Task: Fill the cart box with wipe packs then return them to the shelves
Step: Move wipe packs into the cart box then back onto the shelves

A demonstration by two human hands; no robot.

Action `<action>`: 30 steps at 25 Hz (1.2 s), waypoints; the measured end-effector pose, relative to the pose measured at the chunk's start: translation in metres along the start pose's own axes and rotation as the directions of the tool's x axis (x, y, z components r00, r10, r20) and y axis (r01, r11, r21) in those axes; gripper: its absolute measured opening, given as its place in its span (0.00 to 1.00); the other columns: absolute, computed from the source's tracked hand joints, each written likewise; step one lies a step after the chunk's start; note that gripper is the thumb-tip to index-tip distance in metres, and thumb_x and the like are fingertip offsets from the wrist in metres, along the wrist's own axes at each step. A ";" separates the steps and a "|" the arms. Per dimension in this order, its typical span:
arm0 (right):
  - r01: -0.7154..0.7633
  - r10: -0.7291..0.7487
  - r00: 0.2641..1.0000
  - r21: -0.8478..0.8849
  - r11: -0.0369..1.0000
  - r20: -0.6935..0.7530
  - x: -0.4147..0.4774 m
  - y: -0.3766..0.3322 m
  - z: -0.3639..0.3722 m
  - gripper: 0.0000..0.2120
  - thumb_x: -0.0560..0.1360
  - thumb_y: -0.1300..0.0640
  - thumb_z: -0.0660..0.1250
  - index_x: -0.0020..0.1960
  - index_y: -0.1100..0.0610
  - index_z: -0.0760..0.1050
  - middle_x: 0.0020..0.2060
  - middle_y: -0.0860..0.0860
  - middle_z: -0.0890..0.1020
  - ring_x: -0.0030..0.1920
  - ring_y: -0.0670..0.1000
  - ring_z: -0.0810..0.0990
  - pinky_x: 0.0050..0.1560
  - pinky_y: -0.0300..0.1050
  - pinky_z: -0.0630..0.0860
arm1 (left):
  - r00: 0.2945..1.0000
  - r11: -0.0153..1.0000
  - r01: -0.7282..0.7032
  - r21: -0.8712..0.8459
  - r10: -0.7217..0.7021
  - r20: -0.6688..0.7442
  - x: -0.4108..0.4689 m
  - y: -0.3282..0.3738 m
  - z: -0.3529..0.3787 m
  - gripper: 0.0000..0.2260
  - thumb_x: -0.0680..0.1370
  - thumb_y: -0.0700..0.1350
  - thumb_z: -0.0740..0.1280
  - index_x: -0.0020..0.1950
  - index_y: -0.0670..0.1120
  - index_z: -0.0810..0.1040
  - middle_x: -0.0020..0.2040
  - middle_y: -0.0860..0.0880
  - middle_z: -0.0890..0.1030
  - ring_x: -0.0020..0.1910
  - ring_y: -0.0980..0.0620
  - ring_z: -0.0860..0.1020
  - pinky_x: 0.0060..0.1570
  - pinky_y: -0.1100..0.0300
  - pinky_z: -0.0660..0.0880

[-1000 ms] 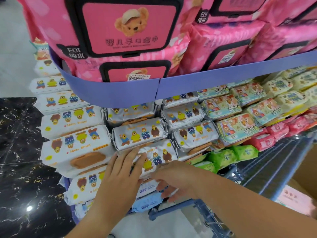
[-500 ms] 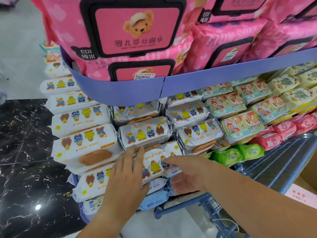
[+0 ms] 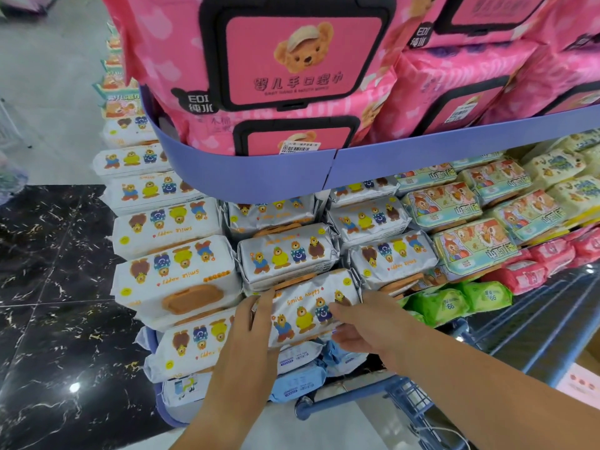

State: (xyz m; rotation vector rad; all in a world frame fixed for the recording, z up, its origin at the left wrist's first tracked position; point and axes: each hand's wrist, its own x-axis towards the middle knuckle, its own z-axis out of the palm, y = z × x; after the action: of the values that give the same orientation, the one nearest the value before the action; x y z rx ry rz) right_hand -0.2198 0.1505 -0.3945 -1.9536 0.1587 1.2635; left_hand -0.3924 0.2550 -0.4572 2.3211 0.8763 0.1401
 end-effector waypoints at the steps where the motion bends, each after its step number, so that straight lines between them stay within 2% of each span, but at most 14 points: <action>1: 0.008 -0.008 1.000 -0.051 0.999 -0.004 0.001 0.000 0.000 0.17 0.78 0.55 0.72 0.62 0.63 0.75 0.45 0.58 0.83 0.38 0.53 0.84 0.37 0.44 0.83 | 1.000 1.000 -0.010 -0.003 0.010 -0.019 0.001 -0.002 0.003 0.41 0.74 0.35 0.74 0.80 0.53 0.57 0.74 0.49 0.61 0.63 0.45 0.77 0.43 0.62 0.79; 3: -0.013 0.012 1.000 -0.137 0.991 -0.004 0.002 -0.003 -0.005 0.17 0.78 0.51 0.72 0.60 0.62 0.77 0.46 0.58 0.84 0.38 0.52 0.84 0.40 0.45 0.83 | 0.999 1.000 0.002 -0.014 -0.003 -0.047 0.002 -0.001 0.010 0.42 0.73 0.32 0.74 0.80 0.51 0.57 0.73 0.48 0.62 0.60 0.44 0.78 0.40 0.63 0.78; 6: -0.081 0.098 0.992 -0.206 0.975 0.073 -0.005 -0.014 -0.013 0.17 0.77 0.47 0.71 0.57 0.58 0.78 0.51 0.57 0.82 0.43 0.55 0.84 0.54 0.54 0.83 | 0.994 0.994 0.069 -0.086 -0.076 -0.083 0.002 0.008 0.010 0.42 0.75 0.36 0.74 0.81 0.47 0.54 0.73 0.47 0.60 0.65 0.45 0.75 0.47 0.64 0.77; 8: -0.105 0.129 0.990 -0.315 0.943 0.057 -0.013 -0.016 -0.016 0.21 0.75 0.43 0.72 0.60 0.56 0.76 0.54 0.57 0.81 0.46 0.55 0.85 0.54 0.55 0.83 | 0.993 0.995 0.072 -0.076 -0.078 -0.087 -0.001 0.008 0.006 0.44 0.73 0.38 0.77 0.81 0.46 0.54 0.73 0.47 0.60 0.65 0.46 0.74 0.47 0.66 0.74; 10: -0.096 0.099 0.995 -0.429 0.898 -0.016 -0.023 -0.019 -0.019 0.26 0.74 0.40 0.72 0.63 0.56 0.72 0.53 0.55 0.80 0.44 0.54 0.84 0.53 0.53 0.84 | 0.996 0.998 0.068 -0.010 -0.068 -0.062 -0.006 0.005 0.001 0.48 0.70 0.39 0.79 0.81 0.47 0.53 0.73 0.47 0.60 0.64 0.45 0.75 0.45 0.63 0.75; 13: 0.055 -0.104 0.994 -0.691 0.721 -0.030 -0.044 -0.028 -0.028 0.36 0.76 0.35 0.66 0.73 0.59 0.65 0.54 0.52 0.79 0.44 0.52 0.80 0.46 0.47 0.80 | 1.000 0.989 0.004 0.151 -0.003 -0.005 -0.021 0.010 -0.023 0.51 0.66 0.43 0.81 0.81 0.45 0.52 0.74 0.41 0.62 0.67 0.38 0.73 0.57 0.51 0.78; 15: 0.216 -0.295 0.954 -0.811 0.544 0.057 -0.067 -0.028 -0.043 0.38 0.77 0.35 0.63 0.78 0.57 0.60 0.61 0.53 0.79 0.53 0.53 0.80 0.50 0.48 0.78 | 0.996 0.948 -0.077 0.309 0.061 0.061 -0.031 0.021 -0.045 0.49 0.65 0.47 0.81 0.79 0.40 0.58 0.72 0.34 0.67 0.68 0.32 0.72 0.63 0.40 0.75; 17: 0.363 -0.474 0.871 -0.820 0.442 0.130 -0.095 -0.022 -0.061 0.35 0.79 0.38 0.63 0.79 0.54 0.59 0.72 0.52 0.72 0.68 0.54 0.74 0.64 0.51 0.74 | 0.985 0.899 -0.165 0.406 0.130 0.113 -0.038 0.046 -0.068 0.44 0.68 0.54 0.75 0.77 0.37 0.62 0.70 0.32 0.68 0.68 0.29 0.70 0.65 0.34 0.71; 20: 0.497 -0.700 0.699 -0.804 0.327 0.147 -0.130 0.012 -0.104 0.26 0.81 0.44 0.63 0.76 0.54 0.66 0.72 0.51 0.71 0.70 0.52 0.69 0.70 0.47 0.67 | 0.946 0.845 -0.323 0.426 0.301 0.120 -0.046 0.102 -0.082 0.41 0.71 0.63 0.63 0.77 0.38 0.64 0.72 0.34 0.67 0.70 0.29 0.67 0.67 0.31 0.67; 22: 0.519 -0.780 0.620 -0.787 0.334 0.079 -0.147 0.048 -0.136 0.22 0.82 0.48 0.63 0.72 0.55 0.70 0.70 0.52 0.73 0.70 0.51 0.68 0.70 0.42 0.63 | 0.920 0.874 -0.390 0.289 0.361 0.151 -0.047 0.151 -0.081 0.39 0.72 0.67 0.60 0.77 0.44 0.65 0.73 0.39 0.66 0.71 0.33 0.67 0.67 0.32 0.68; 25: 0.501 -0.843 0.524 -0.755 0.423 -0.124 -0.144 0.118 -0.193 0.16 0.80 0.55 0.65 0.65 0.59 0.76 0.64 0.55 0.78 0.65 0.51 0.72 0.67 0.40 0.65 | 0.861 0.902 -0.421 0.096 0.365 0.354 -0.040 0.221 -0.052 0.34 0.72 0.77 0.53 0.76 0.65 0.60 0.73 0.59 0.64 0.73 0.44 0.66 0.69 0.39 0.68; 27: 0.445 -0.797 0.565 -0.733 0.514 -0.215 -0.129 0.167 -0.226 0.15 0.78 0.56 0.63 0.62 0.60 0.77 0.59 0.55 0.79 0.60 0.53 0.75 0.63 0.43 0.69 | 0.753 0.848 -0.522 0.094 0.407 0.517 -0.028 0.253 -0.019 0.34 0.71 0.80 0.51 0.75 0.71 0.55 0.71 0.67 0.61 0.74 0.48 0.66 0.71 0.43 0.67; 28: 0.394 -0.748 0.618 -0.728 0.561 -0.241 -0.119 0.193 -0.243 0.16 0.77 0.55 0.62 0.61 0.60 0.77 0.58 0.55 0.79 0.58 0.54 0.75 0.61 0.46 0.71 | 0.687 0.798 -0.593 0.110 0.429 0.587 -0.021 0.267 0.003 0.35 0.71 0.78 0.50 0.76 0.70 0.52 0.73 0.65 0.59 0.74 0.48 0.65 0.72 0.46 0.67; 30: 0.218 -0.589 0.750 -0.729 0.649 -0.301 -0.090 0.238 -0.277 0.16 0.77 0.55 0.62 0.62 0.60 0.75 0.58 0.56 0.77 0.57 0.58 0.75 0.58 0.53 0.73 | 0.582 0.672 -0.713 0.198 0.411 0.701 -0.007 0.296 0.044 0.42 0.72 0.74 0.53 0.81 0.59 0.46 0.79 0.56 0.53 0.78 0.48 0.60 0.76 0.51 0.63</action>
State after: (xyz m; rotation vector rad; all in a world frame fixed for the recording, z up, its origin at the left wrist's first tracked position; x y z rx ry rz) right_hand -0.1822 -0.2240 -0.3966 -2.7037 -0.5483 0.4470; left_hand -0.2198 0.0586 -0.3111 2.7520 -0.2689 -0.5987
